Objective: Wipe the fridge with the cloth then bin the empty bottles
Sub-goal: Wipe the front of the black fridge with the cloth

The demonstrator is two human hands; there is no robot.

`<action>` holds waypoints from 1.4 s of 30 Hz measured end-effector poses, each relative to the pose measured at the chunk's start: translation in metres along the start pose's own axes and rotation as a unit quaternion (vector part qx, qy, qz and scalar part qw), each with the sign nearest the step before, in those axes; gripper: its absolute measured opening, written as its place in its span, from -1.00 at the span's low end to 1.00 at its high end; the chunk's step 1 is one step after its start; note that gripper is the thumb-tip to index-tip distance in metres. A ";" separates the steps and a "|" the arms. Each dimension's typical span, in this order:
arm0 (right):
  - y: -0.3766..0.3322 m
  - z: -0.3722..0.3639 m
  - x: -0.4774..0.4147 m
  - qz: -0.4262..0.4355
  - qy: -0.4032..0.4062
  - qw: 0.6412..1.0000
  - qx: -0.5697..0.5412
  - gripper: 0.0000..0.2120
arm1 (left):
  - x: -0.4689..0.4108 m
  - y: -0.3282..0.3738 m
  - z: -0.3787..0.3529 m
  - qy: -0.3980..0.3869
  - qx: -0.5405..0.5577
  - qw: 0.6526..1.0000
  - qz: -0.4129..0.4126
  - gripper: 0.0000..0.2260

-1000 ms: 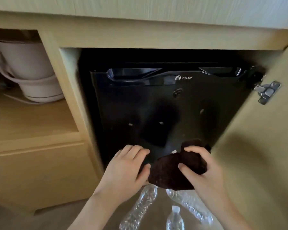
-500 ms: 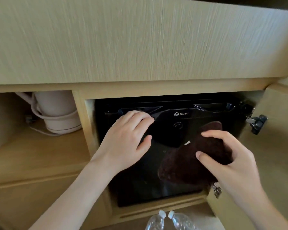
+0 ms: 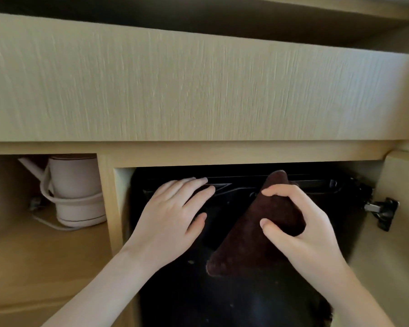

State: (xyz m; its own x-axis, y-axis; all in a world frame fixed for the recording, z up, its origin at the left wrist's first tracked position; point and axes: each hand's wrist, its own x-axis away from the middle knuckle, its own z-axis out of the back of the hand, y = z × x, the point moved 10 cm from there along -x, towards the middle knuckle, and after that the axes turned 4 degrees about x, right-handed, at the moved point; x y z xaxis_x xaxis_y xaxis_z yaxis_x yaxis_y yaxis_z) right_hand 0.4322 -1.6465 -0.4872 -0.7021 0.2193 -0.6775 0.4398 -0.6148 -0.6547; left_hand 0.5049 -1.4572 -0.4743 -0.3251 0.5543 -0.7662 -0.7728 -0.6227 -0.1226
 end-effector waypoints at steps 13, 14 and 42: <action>0.033 0.005 0.030 0.077 0.218 0.954 0.192 -0.40 | 0.001 -0.001 0.001 0.073 0.011 0.997 0.023 -0.64; 0.028 0.005 0.034 0.103 0.239 0.938 0.229 -0.44 | 0.001 0.000 0.001 0.075 0.011 0.997 0.021 -0.64; 0.025 -0.097 0.056 0.295 0.205 0.894 0.268 -0.43 | 0.040 -0.011 0.001 0.130 -0.067 0.988 -0.051 -0.54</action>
State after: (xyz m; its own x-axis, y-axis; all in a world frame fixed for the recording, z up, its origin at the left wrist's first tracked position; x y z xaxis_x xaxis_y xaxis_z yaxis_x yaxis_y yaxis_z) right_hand 0.4583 -1.5760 -0.5742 -0.1242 -0.0723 -0.9896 0.2578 -0.9654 0.0381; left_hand 0.5000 -1.4280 -0.5026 -0.0847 0.4680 -0.8797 -0.7092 -0.6484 -0.2766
